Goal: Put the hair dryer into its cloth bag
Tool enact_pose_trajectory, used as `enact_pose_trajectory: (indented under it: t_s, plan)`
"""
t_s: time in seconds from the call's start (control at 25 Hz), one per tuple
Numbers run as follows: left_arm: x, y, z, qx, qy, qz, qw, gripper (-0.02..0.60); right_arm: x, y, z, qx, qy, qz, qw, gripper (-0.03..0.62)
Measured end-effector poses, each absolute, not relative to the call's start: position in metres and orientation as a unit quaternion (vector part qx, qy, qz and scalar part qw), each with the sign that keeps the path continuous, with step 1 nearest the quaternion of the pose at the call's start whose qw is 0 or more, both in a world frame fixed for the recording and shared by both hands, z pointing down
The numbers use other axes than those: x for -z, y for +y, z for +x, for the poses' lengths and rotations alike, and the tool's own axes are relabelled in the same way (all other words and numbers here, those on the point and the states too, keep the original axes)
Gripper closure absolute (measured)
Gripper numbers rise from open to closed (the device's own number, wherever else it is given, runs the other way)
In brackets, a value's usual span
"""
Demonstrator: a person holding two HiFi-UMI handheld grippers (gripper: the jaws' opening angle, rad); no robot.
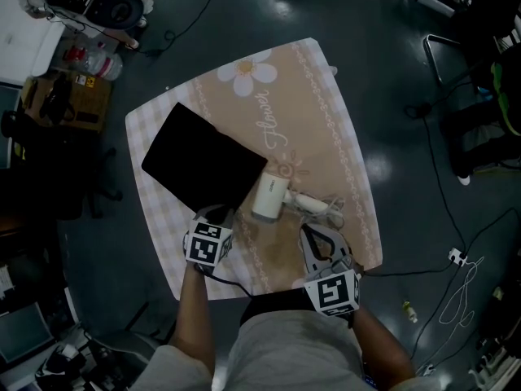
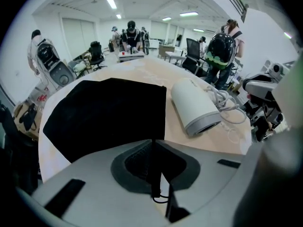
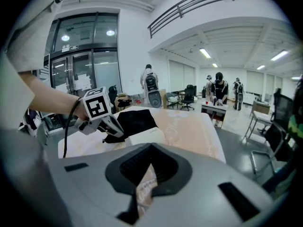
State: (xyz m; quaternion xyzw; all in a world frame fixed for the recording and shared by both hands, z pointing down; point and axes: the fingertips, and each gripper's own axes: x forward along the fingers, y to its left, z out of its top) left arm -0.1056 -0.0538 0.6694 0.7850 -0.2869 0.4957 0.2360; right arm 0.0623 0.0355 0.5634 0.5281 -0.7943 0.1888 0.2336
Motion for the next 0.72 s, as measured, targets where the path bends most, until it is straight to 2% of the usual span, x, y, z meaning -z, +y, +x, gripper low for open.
enact_pose_trajectory:
  t_s: [0.36, 0.72]
  plan:
    - [-0.639, -0.061, -0.11, -0.477, -0.342, 0.788, 0.187, 0.565, -0.564, 0.035, 0.067, -0.173, -0.8, 0.516, 0.252, 0.58]
    - [-0.588, -0.061, -0.11, -0.439, -0.388, 0.792, 0.17, 0.566, -0.565, 0.041, 0.081, -0.165, -0.806, 0.492, 0.284, 0.58]
